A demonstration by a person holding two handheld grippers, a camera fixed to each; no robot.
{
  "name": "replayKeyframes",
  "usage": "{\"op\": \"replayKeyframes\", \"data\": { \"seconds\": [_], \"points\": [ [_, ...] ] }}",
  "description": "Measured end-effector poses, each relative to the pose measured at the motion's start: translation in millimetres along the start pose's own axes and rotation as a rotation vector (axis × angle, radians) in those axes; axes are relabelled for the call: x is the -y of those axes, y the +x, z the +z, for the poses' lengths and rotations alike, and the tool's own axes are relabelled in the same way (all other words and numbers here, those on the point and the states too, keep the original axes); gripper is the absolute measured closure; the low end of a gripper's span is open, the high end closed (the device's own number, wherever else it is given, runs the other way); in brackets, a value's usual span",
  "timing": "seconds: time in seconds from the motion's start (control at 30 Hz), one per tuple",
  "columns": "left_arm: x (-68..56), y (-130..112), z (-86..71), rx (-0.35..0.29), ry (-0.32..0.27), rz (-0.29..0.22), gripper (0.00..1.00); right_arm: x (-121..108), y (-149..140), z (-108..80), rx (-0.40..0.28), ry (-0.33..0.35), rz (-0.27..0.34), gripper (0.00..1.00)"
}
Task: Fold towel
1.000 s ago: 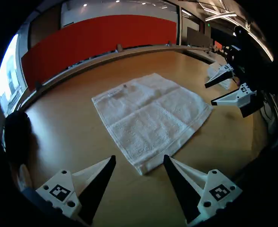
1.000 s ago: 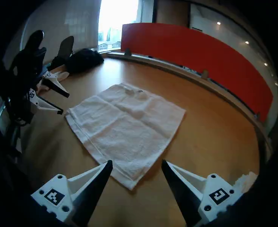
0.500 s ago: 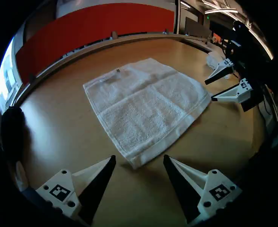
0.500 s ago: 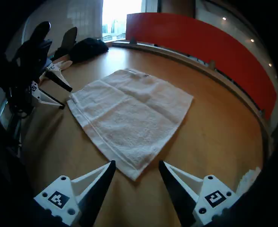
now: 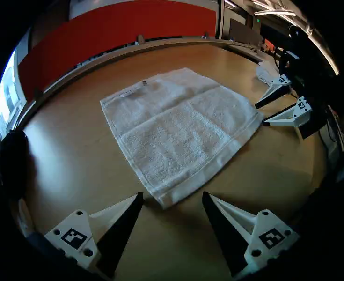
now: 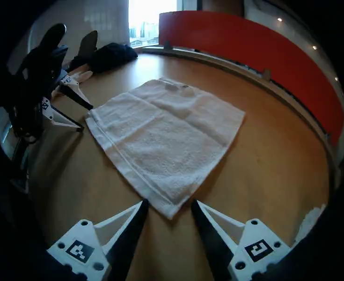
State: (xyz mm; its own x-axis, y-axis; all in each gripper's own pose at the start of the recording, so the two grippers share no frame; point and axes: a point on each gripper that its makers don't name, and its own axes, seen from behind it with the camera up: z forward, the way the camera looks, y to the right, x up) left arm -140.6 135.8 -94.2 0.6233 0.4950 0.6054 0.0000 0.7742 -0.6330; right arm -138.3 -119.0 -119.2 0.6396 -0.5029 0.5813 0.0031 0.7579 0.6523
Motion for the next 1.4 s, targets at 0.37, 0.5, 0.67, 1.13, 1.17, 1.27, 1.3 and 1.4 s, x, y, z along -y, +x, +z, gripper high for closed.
{"op": "replayKeyframes", "data": {
  "seconds": [0.37,0.5,0.67,1.13,1.17,1.27,1.3,1.4],
  "points": [
    [-1.0,-0.8,-0.4,0.007,0.003,-0.004,0.16,2.8,-0.5,1.1,-0.005,0.017,0.005,0.46],
    [-2.5,-0.6,-0.2,0.01,0.005,-0.005,0.24,1.9,-0.8,0.6,-0.005,0.017,0.009,0.54],
    [-3.1,-0.5,-0.6,0.014,0.009,-0.012,0.31,1.8,-1.0,0.5,-0.005,0.016,0.009,0.62],
    [-2.7,0.8,0.0,0.028,0.017,-0.025,0.61,2.3,-0.5,0.8,-0.006,0.015,0.013,0.76],
    [-2.2,1.0,0.1,0.028,0.019,-0.027,0.68,2.4,-0.3,1.0,-0.006,0.015,0.012,0.78],
    [-1.3,1.1,0.4,0.028,0.022,-0.039,0.79,3.1,0.0,1.5,-0.007,0.017,0.011,0.82],
    [-1.3,1.1,0.4,0.027,0.022,-0.042,0.81,3.2,0.1,1.5,-0.007,0.018,0.011,0.83],
    [-2.2,0.9,-0.2,0.027,0.017,-0.045,0.88,3.5,0.2,1.2,-0.005,0.019,0.011,0.87]
  ]
}}
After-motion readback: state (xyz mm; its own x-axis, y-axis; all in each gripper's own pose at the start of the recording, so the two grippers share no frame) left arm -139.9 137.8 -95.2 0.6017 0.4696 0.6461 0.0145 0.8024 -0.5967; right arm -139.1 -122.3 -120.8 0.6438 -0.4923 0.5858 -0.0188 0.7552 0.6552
